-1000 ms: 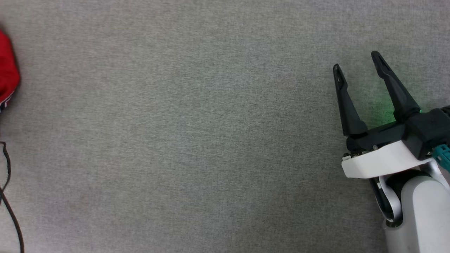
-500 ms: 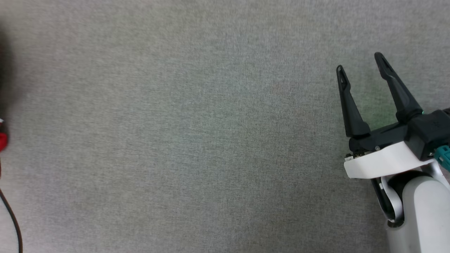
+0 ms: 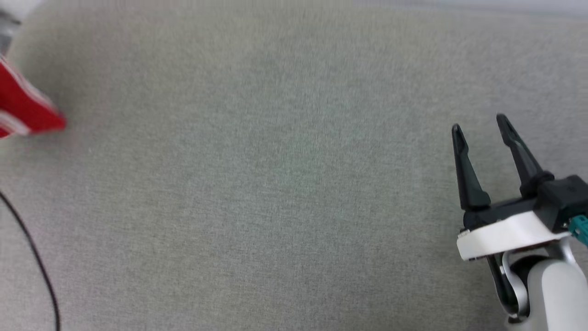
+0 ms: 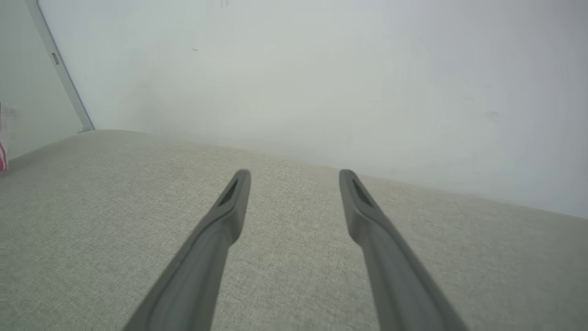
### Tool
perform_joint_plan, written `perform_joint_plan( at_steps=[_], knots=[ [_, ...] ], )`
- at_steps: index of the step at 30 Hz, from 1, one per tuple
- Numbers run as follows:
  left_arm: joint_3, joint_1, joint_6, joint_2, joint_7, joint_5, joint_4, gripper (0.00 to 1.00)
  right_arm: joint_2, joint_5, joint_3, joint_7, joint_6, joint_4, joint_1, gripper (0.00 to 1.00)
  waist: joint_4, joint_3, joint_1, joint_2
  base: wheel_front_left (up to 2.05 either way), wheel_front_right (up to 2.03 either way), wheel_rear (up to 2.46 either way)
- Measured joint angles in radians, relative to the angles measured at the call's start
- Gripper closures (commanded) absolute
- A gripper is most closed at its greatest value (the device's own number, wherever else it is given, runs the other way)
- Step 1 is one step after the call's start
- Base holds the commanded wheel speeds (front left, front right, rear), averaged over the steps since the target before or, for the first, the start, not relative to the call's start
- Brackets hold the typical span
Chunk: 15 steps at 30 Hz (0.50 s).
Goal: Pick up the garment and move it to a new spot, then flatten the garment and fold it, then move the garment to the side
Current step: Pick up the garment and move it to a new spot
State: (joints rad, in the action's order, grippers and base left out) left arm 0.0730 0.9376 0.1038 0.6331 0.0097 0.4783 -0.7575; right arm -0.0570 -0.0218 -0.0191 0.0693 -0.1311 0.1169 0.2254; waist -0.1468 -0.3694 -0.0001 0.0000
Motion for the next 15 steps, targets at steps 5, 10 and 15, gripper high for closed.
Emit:
perform_joint_plan(
  at_steps=[5, 10, 15],
  knots=[
    [-0.029, -0.029, -0.026, -0.042, -0.097, -0.034, 0.007, 1.0, 0.003, -0.018, 0.025, 0.004, 0.0, -0.017, -0.051, 0.0, 0.01, 0.081, -0.0001, 0.0, 0.0, 0.0, 0.0],
    [-0.059, -0.111, -0.037, -0.108, -0.142, -0.042, 0.047, 1.0, 0.004, -0.067, 0.033, 0.01, 0.0, -0.035, -0.095, 0.0, 0.039, 0.145, -0.0001, 0.0, 0.0, 0.0, 0.0],
    [-0.092, -0.237, -0.07, -0.182, -0.133, -0.044, 0.144, 1.0, 0.005, -0.097, 0.032, 0.019, 0.0, -0.057, -0.133, 0.0, 0.092, 0.195, 0.0, 0.0, 0.0, 0.0, 0.0]
  ],
)
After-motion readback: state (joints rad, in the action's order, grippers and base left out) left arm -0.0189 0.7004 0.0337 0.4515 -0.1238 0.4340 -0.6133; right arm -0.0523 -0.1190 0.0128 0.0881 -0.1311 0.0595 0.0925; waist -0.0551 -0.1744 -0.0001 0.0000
